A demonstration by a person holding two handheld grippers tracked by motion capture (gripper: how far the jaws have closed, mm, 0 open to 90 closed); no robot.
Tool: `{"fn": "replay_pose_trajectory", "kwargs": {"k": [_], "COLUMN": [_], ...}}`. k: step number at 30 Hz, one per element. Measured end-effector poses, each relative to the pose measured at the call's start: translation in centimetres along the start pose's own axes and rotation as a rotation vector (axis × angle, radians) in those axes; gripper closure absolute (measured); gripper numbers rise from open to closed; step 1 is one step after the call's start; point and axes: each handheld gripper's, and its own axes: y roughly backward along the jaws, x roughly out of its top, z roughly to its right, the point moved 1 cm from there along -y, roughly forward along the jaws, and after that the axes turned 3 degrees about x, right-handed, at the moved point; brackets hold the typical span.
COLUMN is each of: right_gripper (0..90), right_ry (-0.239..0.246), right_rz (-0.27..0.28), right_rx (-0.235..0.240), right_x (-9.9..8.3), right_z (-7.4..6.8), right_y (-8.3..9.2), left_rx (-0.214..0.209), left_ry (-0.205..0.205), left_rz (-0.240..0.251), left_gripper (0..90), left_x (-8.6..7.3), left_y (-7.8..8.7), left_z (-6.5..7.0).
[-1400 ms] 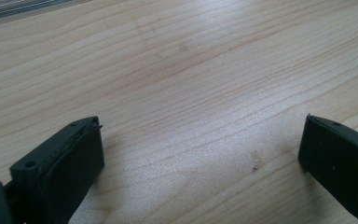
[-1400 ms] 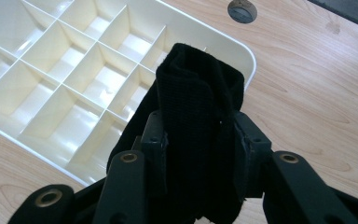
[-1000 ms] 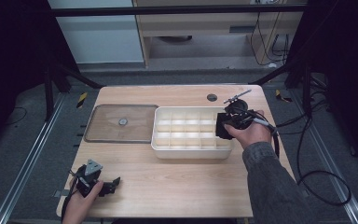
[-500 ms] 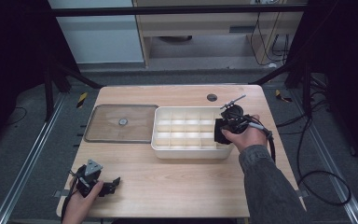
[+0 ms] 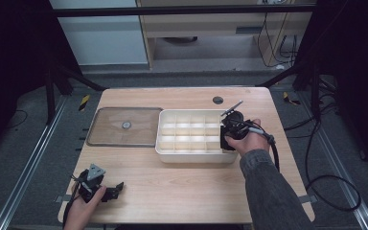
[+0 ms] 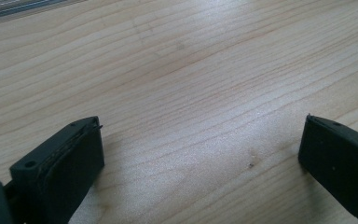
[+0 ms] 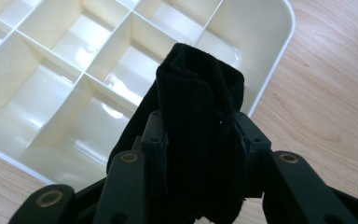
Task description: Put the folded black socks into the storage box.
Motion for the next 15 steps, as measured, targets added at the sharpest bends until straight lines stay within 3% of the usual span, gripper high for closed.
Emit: {"fn": "replay_pose_trajectory", "kwargs": {"k": [15], "right_gripper": [63.7], "right_ry": [0.009], "right_rz": [-0.040], "right_rx": [0.003], "right_x": [-1.1], "right_z": [-0.4], "right_y": [-1.9], "left_rx": [-0.001], "left_ry": [-0.004], "left_rz": [-0.004], "left_gripper": [0.0], "left_x": [0.0], "left_y": [0.0], "left_z": [0.0]}}
